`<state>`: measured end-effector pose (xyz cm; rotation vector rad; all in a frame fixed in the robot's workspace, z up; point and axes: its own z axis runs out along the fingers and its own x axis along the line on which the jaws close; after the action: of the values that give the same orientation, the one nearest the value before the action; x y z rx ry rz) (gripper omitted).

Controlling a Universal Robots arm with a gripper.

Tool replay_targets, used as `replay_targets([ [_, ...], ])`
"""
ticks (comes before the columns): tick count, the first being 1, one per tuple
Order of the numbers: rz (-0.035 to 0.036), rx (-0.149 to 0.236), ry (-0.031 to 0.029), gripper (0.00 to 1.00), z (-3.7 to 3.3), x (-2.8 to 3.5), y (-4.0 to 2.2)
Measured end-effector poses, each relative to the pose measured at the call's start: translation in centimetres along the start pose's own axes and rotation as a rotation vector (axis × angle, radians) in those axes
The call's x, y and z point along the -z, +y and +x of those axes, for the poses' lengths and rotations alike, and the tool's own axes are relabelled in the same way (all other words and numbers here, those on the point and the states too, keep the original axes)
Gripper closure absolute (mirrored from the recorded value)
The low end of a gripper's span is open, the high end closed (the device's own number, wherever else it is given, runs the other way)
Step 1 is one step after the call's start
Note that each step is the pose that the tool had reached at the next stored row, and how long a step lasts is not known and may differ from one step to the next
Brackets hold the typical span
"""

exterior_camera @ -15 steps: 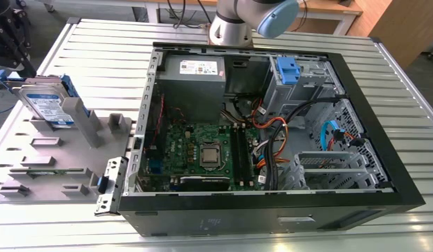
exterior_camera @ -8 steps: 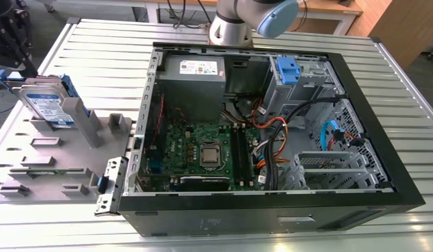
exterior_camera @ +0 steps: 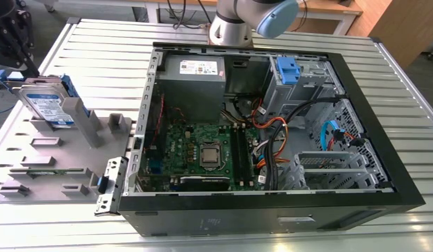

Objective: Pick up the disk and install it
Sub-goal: 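Pick up the disk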

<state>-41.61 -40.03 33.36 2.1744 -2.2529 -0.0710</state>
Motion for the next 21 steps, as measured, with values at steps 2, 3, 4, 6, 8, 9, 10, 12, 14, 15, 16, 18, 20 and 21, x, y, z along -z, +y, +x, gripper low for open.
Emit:
replay_targets([
  [2, 0.0000, 0.000, 0.0002, 0.89, 0.00, -0.03, 0.00],
  [3, 0.0001, 0.000, 0.0002, 0.89, 0.00, -0.06, 0.00],
  [4, 0.0001, 0.000, 0.0002, 0.89, 0.00, -0.09, 0.00],
  [6, 0.0001, 0.000, 0.0002, 0.89, 0.00, -0.14, 0.01],
  [8, 0.0001, 0.000, 0.0002, 0.89, 0.00, -0.14, 0.01],
  [9, 0.0001, 0.000, 0.0002, 0.89, 0.00, -0.14, 0.01],
  [10, 0.0001, 0.000, 0.0002, 0.89, 0.00, -0.15, 0.01],
  [12, 0.0001, 0.000, 0.0002, 0.89, 0.00, -0.15, 0.01],
  [14, 0.0000, 0.000, 0.0002, 0.89, 0.00, -0.15, 0.01],
  [15, 0.0001, 0.000, 0.0002, 0.83, 0.00, -0.15, 0.01],
  [16, 0.0001, 0.000, 0.0002, 0.77, 0.00, -0.15, 0.01],
  [18, 0.0001, 0.000, 0.0002, 0.71, 0.00, -0.15, 0.01],
  [20, 0.0001, 0.000, 0.0002, 0.65, 0.00, -0.16, 0.01],
  [21, 0.0001, 0.000, 0.0002, 0.59, 0.00, -0.16, 0.01],
])
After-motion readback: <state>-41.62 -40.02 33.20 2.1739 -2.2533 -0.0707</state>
